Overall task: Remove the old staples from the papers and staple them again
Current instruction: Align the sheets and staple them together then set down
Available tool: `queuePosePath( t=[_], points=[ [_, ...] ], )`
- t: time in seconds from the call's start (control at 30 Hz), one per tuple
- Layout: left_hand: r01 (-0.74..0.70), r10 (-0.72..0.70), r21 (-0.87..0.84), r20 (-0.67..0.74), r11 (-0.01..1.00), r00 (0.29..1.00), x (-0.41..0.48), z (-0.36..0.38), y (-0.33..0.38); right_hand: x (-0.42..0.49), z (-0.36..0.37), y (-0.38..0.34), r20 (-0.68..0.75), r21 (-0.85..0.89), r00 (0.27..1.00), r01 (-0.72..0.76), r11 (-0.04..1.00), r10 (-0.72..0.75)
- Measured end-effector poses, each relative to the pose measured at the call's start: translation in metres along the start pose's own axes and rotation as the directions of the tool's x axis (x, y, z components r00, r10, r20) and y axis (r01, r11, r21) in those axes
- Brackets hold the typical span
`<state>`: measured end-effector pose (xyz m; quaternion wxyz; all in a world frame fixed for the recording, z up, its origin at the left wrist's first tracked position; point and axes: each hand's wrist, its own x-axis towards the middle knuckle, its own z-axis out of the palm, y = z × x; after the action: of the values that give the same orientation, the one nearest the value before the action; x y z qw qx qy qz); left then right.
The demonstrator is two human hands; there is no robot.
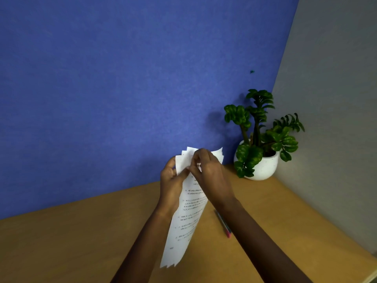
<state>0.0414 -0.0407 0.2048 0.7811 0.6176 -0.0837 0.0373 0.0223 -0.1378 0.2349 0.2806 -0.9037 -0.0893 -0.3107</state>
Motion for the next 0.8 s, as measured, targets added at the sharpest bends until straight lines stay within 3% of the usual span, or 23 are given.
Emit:
queuePosePath(
  t=[0.13,0.33,0.47,0.67,0.8],
  points=[
    [0.145,-0.155,-0.143,-0.065,0.979,0.986,0.014,-0.014,-0.012,-0.007,0.012,0.013,0.076,0.028,0.993,-0.093,0.995,0.091],
    [0.292,-0.336,-0.326,-0.087,0.899,0.938,0.041,-0.047,-0.047,-0.030,0.054,0.058,0.305,-0.188,0.928,-0.160,0.969,0.213],
    [0.357,-0.403,-0.280,-0.130,0.891,0.906,0.048,-0.064,-0.079,-0.056,0.084,0.088,0.516,-0.308,0.797,-0.170,0.936,0.315],
    [0.412,-0.432,-0.128,-0.250,0.902,0.867,0.055,-0.084,-0.115,-0.101,0.110,0.112,0.701,-0.306,0.566,-0.309,0.900,0.433],
    [0.414,-0.405,-0.035,-0.300,0.910,0.864,0.062,-0.093,-0.130,-0.113,0.117,0.117,0.708,-0.309,0.566,-0.289,0.906,0.422]
  ],
)
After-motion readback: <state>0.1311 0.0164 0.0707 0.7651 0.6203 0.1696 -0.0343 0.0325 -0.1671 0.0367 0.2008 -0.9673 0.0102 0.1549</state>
